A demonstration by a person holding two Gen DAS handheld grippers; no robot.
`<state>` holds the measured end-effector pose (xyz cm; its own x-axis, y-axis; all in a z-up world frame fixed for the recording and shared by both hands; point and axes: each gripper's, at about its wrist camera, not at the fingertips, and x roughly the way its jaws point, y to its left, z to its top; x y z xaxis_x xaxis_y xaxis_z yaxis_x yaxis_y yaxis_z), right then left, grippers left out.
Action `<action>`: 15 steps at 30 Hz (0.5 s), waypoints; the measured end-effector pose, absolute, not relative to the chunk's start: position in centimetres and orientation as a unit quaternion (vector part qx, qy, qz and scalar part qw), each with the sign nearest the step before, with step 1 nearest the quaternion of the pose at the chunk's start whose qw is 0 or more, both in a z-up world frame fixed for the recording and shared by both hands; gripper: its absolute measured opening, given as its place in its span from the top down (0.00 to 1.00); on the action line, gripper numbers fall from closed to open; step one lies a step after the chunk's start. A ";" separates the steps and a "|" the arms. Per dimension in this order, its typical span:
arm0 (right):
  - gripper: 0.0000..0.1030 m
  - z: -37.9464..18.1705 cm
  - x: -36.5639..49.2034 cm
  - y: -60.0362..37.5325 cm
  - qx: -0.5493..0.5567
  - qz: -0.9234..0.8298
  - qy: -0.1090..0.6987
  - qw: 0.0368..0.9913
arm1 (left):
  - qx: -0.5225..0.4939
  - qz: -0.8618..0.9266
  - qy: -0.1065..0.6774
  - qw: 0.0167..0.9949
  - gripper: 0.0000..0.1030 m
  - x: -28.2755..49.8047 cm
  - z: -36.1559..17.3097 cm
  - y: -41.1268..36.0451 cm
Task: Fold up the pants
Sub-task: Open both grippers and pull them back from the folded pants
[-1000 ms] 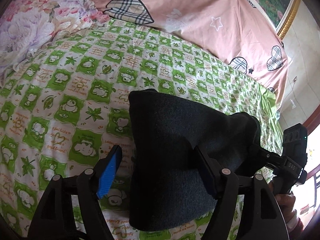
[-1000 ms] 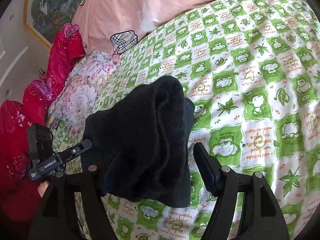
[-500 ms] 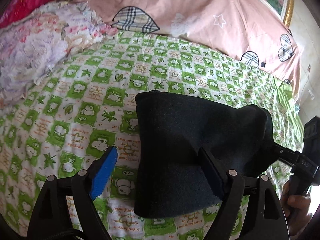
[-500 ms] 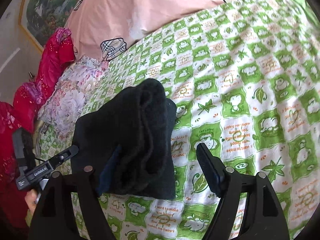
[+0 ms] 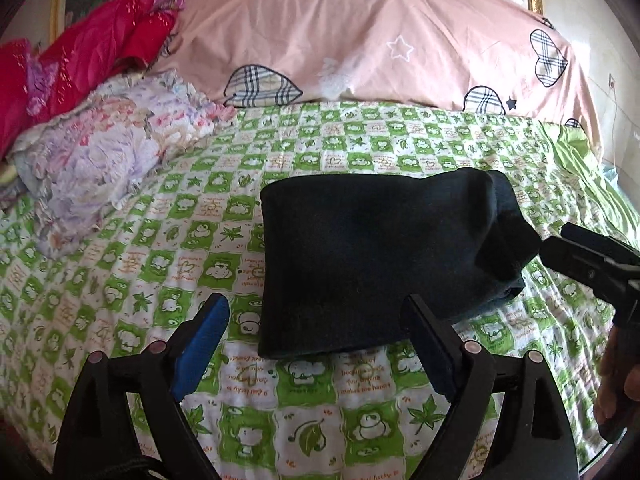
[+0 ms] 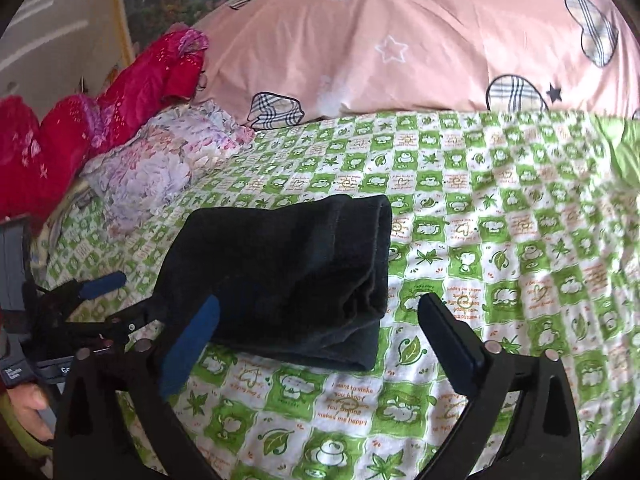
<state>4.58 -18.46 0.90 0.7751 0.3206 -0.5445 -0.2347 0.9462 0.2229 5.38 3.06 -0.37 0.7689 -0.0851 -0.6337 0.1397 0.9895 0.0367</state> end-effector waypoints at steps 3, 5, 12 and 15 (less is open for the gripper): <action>0.00 0.5 4.1 -18.1 0.064 0.147 0.303 0.939 | 0.053 -0.048 0.321 0.945 0.12 4.2 -0.1 2.6; 0.00 0.2 3.9 -18.0 0.066 0.148 0.306 0.938 | 0.056 -0.041 0.315 0.947 0.10 3.6 -0.1 2.5; 0.00 -0.4 3.1 -17.4 0.064 0.151 0.301 0.939 | 0.039 -0.038 0.317 0.947 0.03 3.0 -0.9 3.3; 0.00 -0.8 3.0 -17.1 0.062 0.150 0.302 0.939 | 0.037 -0.038 0.322 0.945 0.03 3.0 -1.6 3.4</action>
